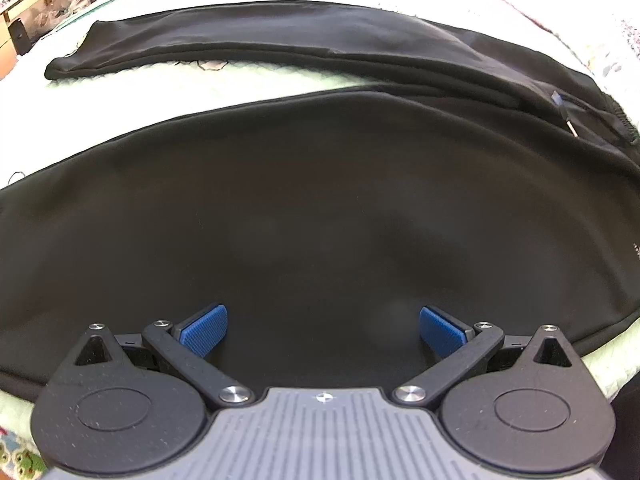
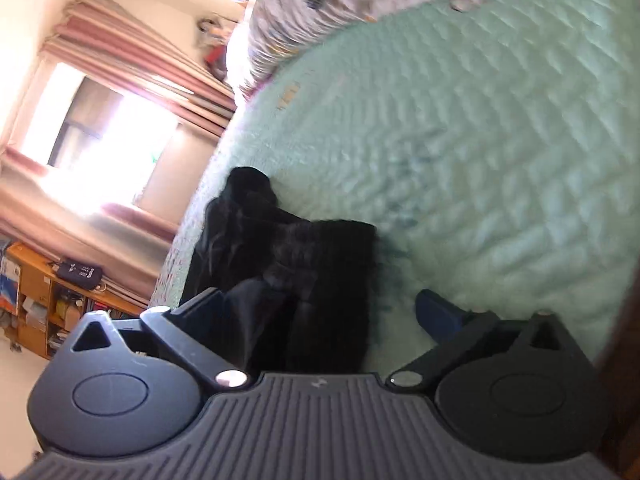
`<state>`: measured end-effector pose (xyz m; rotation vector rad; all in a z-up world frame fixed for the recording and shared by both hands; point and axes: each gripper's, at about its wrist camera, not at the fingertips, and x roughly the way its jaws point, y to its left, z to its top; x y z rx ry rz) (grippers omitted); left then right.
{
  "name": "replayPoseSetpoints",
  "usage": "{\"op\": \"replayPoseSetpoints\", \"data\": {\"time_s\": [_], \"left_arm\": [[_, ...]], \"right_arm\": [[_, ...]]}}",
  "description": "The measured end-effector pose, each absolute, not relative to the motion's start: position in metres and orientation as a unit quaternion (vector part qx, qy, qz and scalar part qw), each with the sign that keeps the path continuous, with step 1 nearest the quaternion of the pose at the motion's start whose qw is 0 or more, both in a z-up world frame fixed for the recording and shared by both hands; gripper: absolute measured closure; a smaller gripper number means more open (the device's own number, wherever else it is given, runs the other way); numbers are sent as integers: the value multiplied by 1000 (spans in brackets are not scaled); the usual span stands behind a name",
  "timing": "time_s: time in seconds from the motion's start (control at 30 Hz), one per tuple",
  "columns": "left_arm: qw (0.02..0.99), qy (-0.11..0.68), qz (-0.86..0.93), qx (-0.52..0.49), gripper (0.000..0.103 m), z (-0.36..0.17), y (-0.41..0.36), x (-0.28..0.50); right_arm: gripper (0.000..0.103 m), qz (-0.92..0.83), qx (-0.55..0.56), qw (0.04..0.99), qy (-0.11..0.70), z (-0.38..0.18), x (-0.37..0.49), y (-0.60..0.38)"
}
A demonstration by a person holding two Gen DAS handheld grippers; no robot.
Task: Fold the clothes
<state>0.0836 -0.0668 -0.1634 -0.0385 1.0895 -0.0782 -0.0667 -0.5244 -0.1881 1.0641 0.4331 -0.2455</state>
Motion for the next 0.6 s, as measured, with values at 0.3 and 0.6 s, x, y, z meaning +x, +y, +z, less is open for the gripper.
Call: {"op": "replayPoseSetpoints", "data": {"time_s": [0.3,0.6], "left_arm": [[841,536,-43,-67,1,-144,-68,83],[845,511,-155,34,1,-115,-162,92]], "right_arm": [[84,-90,448,869,188,-145,-79,-496],[75,-102,489,828,255,-207,-89,-509]]}}
